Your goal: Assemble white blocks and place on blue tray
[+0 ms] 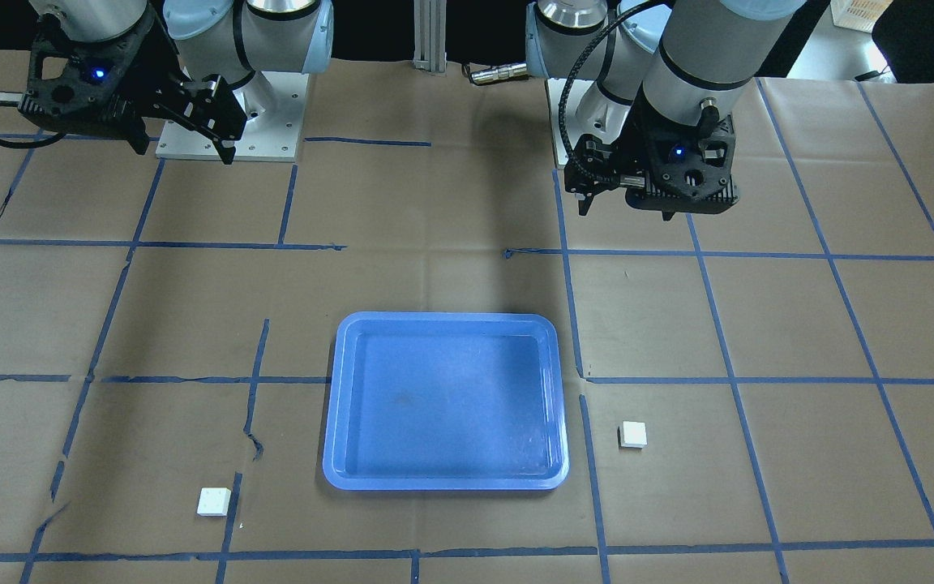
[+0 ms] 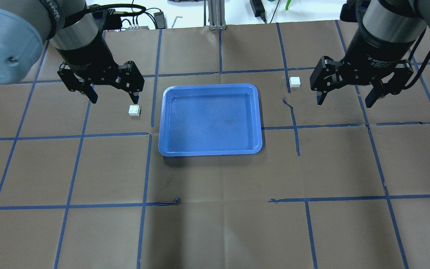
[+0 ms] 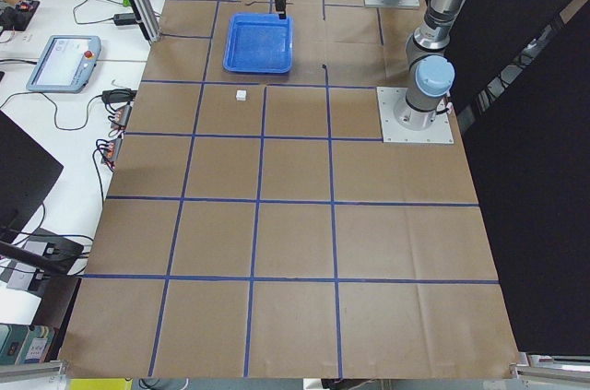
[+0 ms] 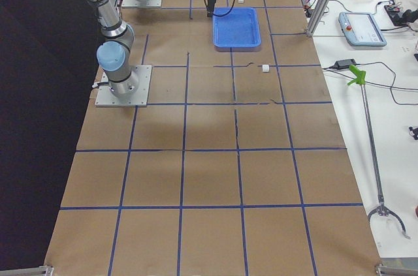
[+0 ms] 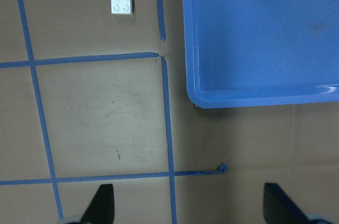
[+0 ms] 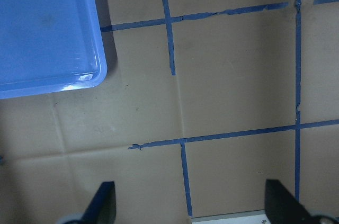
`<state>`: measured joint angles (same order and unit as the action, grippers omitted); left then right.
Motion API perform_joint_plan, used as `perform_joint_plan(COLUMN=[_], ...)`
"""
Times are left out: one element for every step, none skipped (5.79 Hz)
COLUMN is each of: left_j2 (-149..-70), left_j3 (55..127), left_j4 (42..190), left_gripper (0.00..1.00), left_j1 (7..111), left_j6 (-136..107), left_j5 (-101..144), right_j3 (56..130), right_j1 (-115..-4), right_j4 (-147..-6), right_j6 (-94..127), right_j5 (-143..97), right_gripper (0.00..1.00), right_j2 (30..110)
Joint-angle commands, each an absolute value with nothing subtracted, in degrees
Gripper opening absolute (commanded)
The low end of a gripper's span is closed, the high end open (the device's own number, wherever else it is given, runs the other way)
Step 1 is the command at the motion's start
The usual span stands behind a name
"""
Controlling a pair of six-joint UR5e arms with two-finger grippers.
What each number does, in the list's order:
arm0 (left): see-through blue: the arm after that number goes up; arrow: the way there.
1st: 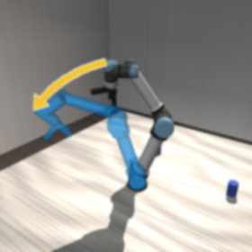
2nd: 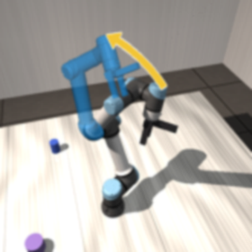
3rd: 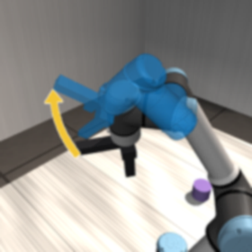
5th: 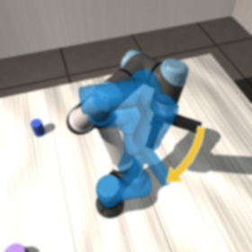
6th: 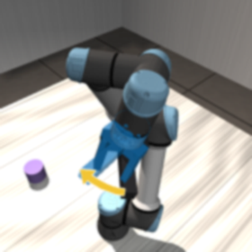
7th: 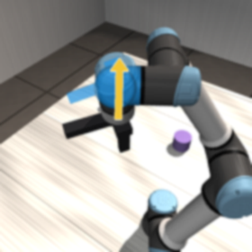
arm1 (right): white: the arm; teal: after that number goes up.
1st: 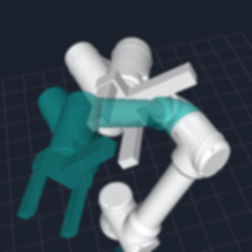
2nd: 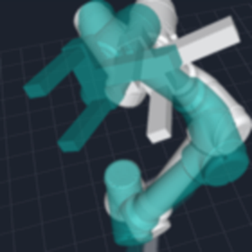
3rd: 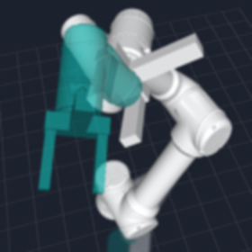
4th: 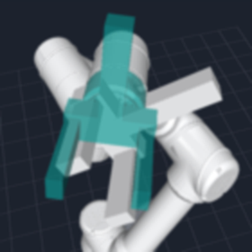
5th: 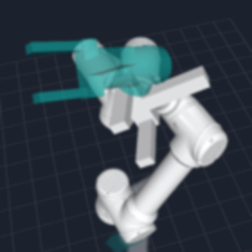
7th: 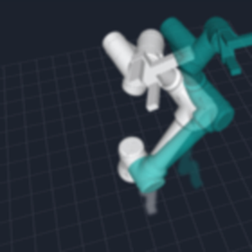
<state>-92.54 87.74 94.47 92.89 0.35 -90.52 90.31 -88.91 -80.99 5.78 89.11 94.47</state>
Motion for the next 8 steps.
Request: perform_joint_plan(left_j2=[-92.5,-93.1,-95.6,-100.7,-107.3,-113.3,-119.5,-122.6], left_j3=[87.7,87.5,86.5,84.9,84.8,85.8,86.5,87.6], left_j4=[94.1,93.4,90.5,88.4,80.4,72.1,65.3,61.7], left_gripper=[0.99,0.99,0.99,0.99,0.99,0.99,0.99,0.99], left_j1=[92.8,91.5,87.5,85.9,85.9,85.9,85.9,85.9], left_j6=[0.4,1.2,2.7,4.5,4.9,5.0,6.3,9.6], left_j5=[-90.4,-90.2,-89.7,-89.7,-89.8,-89.9,-90.1,-90.2], right_j3=[90.0,90.1,89.9,89.9,90.3,90.4,90.3,90.4], right_j1=[-88.9,-88.9,-88.8,-88.5,-88.2,-88.2,-88.1,-88.1], right_j4=[-81.8,-81.7,-81.7,-82.8,-85.6,-88.5,-92.2,-97.0], right_j6=[5.6,5.6,5.5,0.2,-8.4,-18.9,-31.9,-41.6], right_j5=[88.9,88.9,88.9,89.3,89.1,89.0,89.6,89.4], right_gripper=[1.0,1.0,1.0,1.0,1.0,1.0,1.0,1.0], right_j2=[93.2,93.3,93.2,93.0,92.9,92.1,88.6,87.5])
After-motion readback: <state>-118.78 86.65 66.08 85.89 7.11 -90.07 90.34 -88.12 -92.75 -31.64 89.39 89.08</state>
